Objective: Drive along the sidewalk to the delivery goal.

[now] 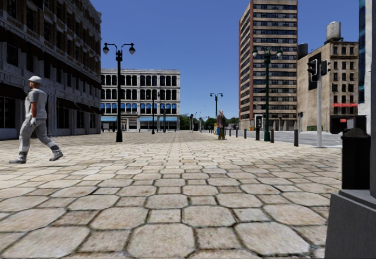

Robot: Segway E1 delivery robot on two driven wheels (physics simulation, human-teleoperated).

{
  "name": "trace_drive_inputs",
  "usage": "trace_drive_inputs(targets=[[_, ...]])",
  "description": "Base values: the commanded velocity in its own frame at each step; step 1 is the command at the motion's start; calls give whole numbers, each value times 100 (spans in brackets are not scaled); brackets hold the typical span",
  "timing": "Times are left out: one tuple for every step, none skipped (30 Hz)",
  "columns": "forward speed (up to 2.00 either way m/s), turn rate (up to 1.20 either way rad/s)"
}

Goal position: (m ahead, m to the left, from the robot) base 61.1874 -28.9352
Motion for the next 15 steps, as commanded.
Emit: trace_drive_inputs(targets=[[47, 0], [47, 0], [48, 0], [48, 0], [48, 0], [49, 0], [49, 0], [63, 0], [77, 0], [82, 0], [82, 0], [83, 0], [83, 0], [83, 0], [83, 0]])
